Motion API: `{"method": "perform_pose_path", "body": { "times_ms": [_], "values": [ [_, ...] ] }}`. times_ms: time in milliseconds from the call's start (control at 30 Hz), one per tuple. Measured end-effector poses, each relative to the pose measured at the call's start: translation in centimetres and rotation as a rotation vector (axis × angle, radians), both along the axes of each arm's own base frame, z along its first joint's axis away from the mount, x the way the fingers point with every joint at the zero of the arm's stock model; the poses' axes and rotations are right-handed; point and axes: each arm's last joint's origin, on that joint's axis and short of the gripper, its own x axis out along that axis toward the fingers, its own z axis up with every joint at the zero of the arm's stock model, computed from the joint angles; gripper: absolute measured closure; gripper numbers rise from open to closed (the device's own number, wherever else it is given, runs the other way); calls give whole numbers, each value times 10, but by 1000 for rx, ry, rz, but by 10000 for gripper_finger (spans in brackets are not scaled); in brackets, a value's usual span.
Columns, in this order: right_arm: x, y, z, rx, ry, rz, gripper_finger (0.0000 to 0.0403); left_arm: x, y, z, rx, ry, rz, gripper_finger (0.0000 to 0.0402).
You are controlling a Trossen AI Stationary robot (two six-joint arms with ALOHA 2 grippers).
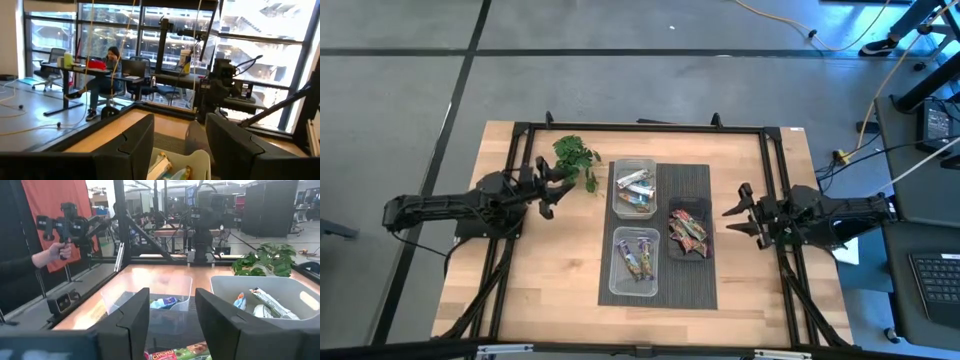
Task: Pick and place Granola Bars by type
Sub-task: Return to Home Position
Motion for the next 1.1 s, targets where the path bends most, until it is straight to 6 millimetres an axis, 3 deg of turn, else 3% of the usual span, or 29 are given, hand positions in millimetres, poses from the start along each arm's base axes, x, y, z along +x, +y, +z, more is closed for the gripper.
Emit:
{"method": "perform_pose_path", "body": {
  "times_ms": [333,1100],
  "values": [
    [1,-4,-3,-48,22,-140,240,0,2,-12,-86,106,41,231],
    [1,-4,-2,-89,15,-143,240,0,2,-12,-78,110,47,231]
  ]
}}
